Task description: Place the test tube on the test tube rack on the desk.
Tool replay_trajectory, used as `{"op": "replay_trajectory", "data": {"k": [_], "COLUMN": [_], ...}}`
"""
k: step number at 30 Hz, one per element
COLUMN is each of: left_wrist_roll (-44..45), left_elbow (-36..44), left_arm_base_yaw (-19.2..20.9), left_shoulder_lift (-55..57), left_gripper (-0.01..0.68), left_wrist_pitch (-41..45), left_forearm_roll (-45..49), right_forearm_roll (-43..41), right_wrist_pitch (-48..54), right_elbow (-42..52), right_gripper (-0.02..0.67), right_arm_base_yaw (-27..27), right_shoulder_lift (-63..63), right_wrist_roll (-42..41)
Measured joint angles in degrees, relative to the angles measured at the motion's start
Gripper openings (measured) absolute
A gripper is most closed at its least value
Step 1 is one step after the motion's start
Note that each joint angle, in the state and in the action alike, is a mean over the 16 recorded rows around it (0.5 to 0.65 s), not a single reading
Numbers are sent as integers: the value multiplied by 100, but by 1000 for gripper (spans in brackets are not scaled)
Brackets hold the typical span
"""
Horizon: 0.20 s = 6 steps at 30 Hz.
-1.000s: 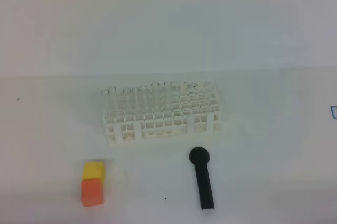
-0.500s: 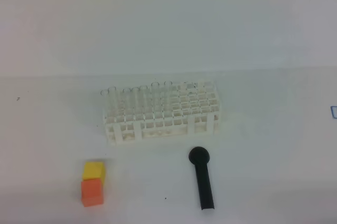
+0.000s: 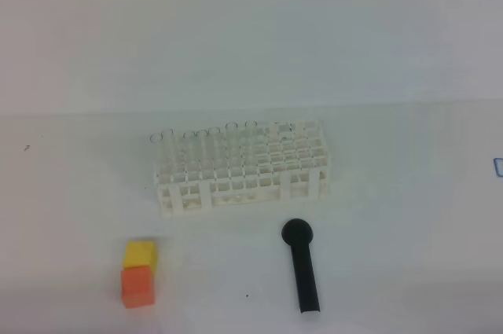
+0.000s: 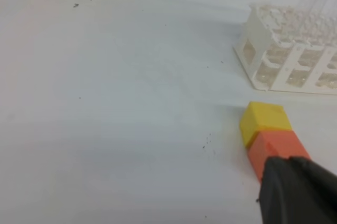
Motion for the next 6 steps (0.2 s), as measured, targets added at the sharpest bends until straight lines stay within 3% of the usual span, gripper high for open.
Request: {"op": "replay_trajectory", "data": {"k": [6], "left_wrist_roll": [0], "left_elbow": [0], "left_arm_base_yaw": [0], "left_shoulder_lift": [0], "left_gripper": [-1], "left_wrist_pitch": [4], "left_forearm_roll": [0], "right_forearm_roll": [0], "right_wrist_pitch": [1], "right_elbow": [-3], "right_gripper": [-1], "right_arm_base_yaw": [0], "right_shoulder_lift": [0], "right_wrist_roll": [0]}}
